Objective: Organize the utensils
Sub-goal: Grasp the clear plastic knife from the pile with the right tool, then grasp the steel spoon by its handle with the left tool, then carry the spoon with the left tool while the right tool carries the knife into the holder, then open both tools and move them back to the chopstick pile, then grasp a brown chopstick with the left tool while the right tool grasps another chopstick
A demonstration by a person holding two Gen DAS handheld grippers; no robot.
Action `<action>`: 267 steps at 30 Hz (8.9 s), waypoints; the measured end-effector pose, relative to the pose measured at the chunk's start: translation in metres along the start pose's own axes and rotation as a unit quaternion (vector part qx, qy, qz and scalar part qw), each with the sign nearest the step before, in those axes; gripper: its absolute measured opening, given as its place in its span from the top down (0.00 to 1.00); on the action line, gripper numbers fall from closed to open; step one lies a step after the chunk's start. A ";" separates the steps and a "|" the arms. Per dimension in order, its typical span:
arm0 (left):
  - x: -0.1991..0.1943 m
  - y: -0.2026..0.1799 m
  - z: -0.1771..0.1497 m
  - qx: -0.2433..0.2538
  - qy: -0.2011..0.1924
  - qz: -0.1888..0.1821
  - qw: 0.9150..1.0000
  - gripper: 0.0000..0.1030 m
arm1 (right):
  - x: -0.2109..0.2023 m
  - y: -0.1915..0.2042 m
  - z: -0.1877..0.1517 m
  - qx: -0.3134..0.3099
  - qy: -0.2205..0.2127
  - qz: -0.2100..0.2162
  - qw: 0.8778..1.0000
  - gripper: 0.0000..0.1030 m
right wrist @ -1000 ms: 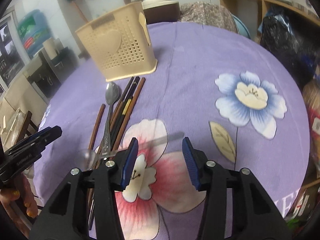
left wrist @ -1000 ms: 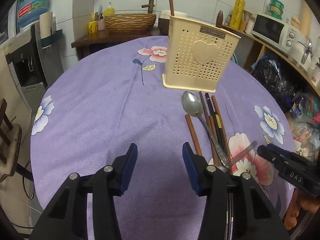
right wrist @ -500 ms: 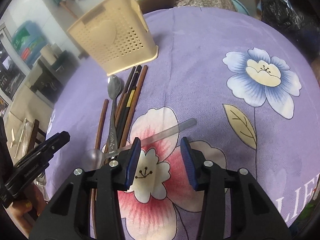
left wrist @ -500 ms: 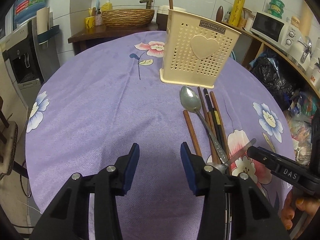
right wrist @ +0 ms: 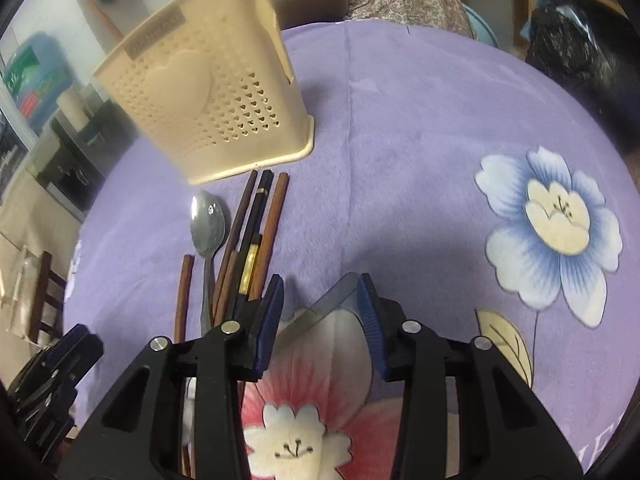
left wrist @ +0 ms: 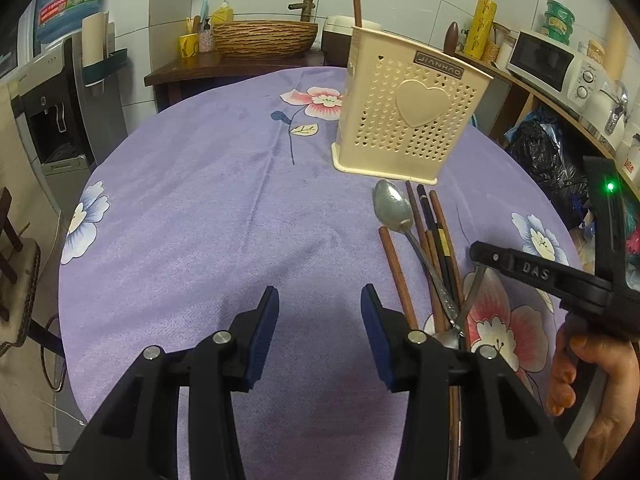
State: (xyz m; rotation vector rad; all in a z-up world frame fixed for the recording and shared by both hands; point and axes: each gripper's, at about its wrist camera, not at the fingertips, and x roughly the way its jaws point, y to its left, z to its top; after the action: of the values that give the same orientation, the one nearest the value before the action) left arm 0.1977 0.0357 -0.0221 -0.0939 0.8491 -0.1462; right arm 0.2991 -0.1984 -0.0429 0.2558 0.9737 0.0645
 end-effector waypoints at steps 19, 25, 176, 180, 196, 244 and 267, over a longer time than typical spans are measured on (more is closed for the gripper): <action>0.020 -0.006 0.027 0.009 0.007 -0.010 1.000 0.58 | -0.015 -0.002 0.015 -0.031 -0.023 0.025 0.999 0.90; 0.050 -0.034 0.062 -0.012 0.016 -0.029 0.999 0.53 | -0.033 -0.008 0.007 -0.048 -0.047 0.025 0.997 0.90; -0.052 -0.043 0.100 0.002 -0.157 -0.003 0.988 0.63 | -0.104 -0.039 0.029 -0.052 -0.163 0.106 0.980 0.90; -0.053 -0.043 0.100 0.002 -0.160 -0.003 0.987 0.63 | -0.106 -0.038 0.029 -0.053 -0.163 0.104 0.980 0.90; -0.107 -0.043 0.216 -0.017 -0.234 -0.045 0.971 0.63 | -0.195 0.033 0.128 -0.106 -0.282 0.133 0.944 0.90; 0.020 -0.021 0.016 0.040 0.002 0.055 0.998 0.51 | -0.032 0.042 -0.035 -0.104 -0.010 -0.011 0.994 0.54; 0.044 -0.051 0.011 0.026 0.032 0.041 0.998 0.54 | -0.044 -0.009 -0.031 -0.027 -0.025 -0.029 0.999 0.54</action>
State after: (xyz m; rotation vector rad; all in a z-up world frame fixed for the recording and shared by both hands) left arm 0.2303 -0.0217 -0.0403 -0.0069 0.9108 -0.0951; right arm 0.2487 -0.2091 -0.0261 0.1784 0.9277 0.0313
